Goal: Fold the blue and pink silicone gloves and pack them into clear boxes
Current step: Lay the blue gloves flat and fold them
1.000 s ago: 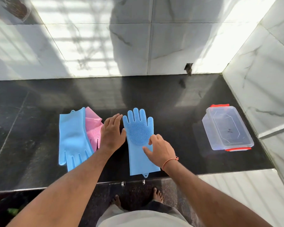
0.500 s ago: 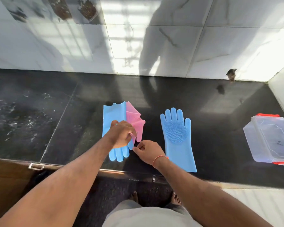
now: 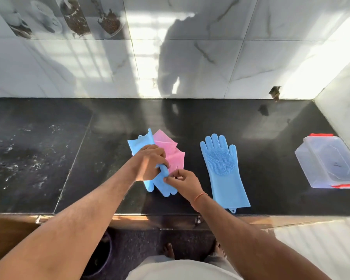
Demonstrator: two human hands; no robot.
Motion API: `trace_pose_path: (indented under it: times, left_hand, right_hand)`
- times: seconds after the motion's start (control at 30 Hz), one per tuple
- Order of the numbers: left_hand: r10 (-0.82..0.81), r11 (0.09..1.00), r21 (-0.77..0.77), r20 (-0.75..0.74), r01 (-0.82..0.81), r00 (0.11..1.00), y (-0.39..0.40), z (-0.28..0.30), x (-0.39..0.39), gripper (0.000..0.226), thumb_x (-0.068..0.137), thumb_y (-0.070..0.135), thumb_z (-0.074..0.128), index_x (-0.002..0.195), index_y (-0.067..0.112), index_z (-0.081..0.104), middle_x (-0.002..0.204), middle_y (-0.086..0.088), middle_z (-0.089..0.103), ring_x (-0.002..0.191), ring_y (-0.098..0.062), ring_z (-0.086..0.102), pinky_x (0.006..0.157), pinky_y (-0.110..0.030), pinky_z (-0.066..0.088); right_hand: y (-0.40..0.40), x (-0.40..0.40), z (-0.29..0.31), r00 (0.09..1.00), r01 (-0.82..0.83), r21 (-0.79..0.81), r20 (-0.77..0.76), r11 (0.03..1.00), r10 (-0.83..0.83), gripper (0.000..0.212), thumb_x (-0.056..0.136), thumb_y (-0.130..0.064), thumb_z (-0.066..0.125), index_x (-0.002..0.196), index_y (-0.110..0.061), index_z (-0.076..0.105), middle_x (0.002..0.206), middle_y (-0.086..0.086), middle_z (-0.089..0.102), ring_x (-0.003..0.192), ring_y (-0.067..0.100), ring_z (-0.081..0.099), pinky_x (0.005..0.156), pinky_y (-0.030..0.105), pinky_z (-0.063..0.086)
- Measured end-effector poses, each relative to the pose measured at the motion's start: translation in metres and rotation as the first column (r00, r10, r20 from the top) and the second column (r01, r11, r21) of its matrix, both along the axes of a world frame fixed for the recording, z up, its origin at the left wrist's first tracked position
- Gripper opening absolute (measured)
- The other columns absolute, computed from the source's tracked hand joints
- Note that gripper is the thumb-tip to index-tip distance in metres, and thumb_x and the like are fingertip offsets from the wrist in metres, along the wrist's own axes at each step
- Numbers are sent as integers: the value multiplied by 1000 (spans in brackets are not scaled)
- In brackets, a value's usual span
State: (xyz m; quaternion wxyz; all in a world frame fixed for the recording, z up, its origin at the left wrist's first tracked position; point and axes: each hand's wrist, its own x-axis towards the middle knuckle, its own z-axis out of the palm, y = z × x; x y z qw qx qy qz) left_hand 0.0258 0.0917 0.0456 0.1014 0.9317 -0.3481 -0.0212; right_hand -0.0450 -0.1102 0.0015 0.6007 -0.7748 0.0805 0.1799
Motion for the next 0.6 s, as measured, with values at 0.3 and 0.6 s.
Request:
trace_pose_path:
  times: [0.3,0.6]
  left_hand:
    - [87,681,-588,-526,-436,846,-50,48,19,22,88,19,44,71,16,58,67,3,58,68,-13,49,68,-35,47]
    - [-639,230,-439,-741,-869,205,-117,77,28,36,97,24,38,72,15,62,65,-3,57,60,-20,53,66,-34,48]
  right_hand:
    - [-35,11,50,954,300,521,-189,799,-235,19,107,-29,58,109,-20,75,104,13,77,93,31,78,78,52,67]
    - [-64,22,77,928,280,407,117,869,-354,39,100,-34,65,137,-21,64,135,5,73,124,22,66,110,42,50]
